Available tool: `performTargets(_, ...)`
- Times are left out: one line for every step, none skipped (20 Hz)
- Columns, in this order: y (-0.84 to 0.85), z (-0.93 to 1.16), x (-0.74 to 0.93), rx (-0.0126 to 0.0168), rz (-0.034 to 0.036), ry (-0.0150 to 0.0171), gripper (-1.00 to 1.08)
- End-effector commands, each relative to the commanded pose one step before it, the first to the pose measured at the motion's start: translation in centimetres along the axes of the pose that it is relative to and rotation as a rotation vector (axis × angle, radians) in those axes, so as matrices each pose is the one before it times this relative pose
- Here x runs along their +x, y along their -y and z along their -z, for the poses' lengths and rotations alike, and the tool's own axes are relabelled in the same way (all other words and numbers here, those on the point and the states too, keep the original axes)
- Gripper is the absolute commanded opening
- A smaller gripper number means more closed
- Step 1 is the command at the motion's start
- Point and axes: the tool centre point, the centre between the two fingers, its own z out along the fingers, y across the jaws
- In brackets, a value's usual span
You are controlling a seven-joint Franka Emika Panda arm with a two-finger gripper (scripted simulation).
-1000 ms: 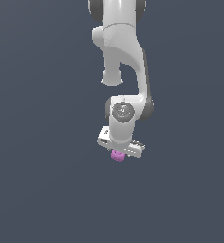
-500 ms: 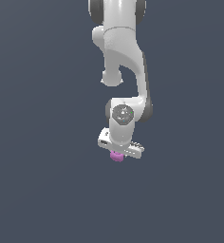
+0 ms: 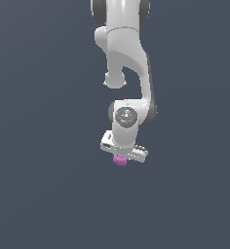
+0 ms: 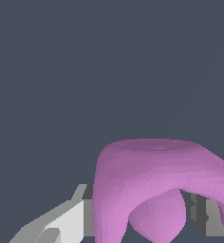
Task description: Pick up the object and move it to a goal position.
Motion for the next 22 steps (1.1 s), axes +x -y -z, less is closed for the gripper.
performTargets(0.005,0.012,-0.259,-0.00006,0.00005,0.00007,-1.0)
performTargets(0.004,0.01,-0.172,0.0,0.0,0.0,-1.0)
performTargets(0.005,0.012,-0.205,0.0,0.0,0.0,-1.0)
performTargets(0.006,0.014,-0.238,0.0,0.0,0.0,-1.0)
performTargets(0.007,0.016,-0.272,0.0,0.0,0.0,-1.0)
performTargets(0.007,0.018,-0.306,0.0,0.0,0.0,-1.0)
performTargets(0.008,0.02,-0.342,0.0,0.0,0.0,-1.0)
performTargets(0.009,0.023,-0.378,0.0,0.0,0.0,-1.0)
performTargets(0.011,0.025,-0.416,0.0,0.0,0.0,-1.0)
performTargets(0.012,0.027,-0.454,0.0,0.0,0.0,-1.0)
performTargets(0.013,0.029,-0.494,0.0,0.0,0.0,-1.0)
performTargets(0.014,0.032,-0.536,0.0,0.0,0.0,-1.0)
performTargets(0.016,0.034,-0.578,0.0,0.0,0.0,-1.0)
performTargets(0.017,0.037,-0.623,0.0,0.0,0.0,-1.0)
performTargets(0.019,0.04,-0.669,0.0,0.0,0.0,-1.0)
performTargets(0.021,0.042,-0.705,0.0,0.0,0.0,-1.0)
performTargets(0.022,0.043,-0.718,0.0,0.0,0.0,-1.0)
performTargets(0.023,0.043,-0.73,0.0,0.0,0.0,-1.0)
performTargets(0.024,0.044,-0.742,0.0,0.0,0.0,-1.0)
performTargets(0.025,0.045,-0.754,0.0,0.0,0.0,-1.0)
performTargets(0.027,0.046,-0.766,0.0,0.0,0.0,-1.0)
performTargets(0.028,0.046,-0.778,0.0,0.0,0.0,-1.0)
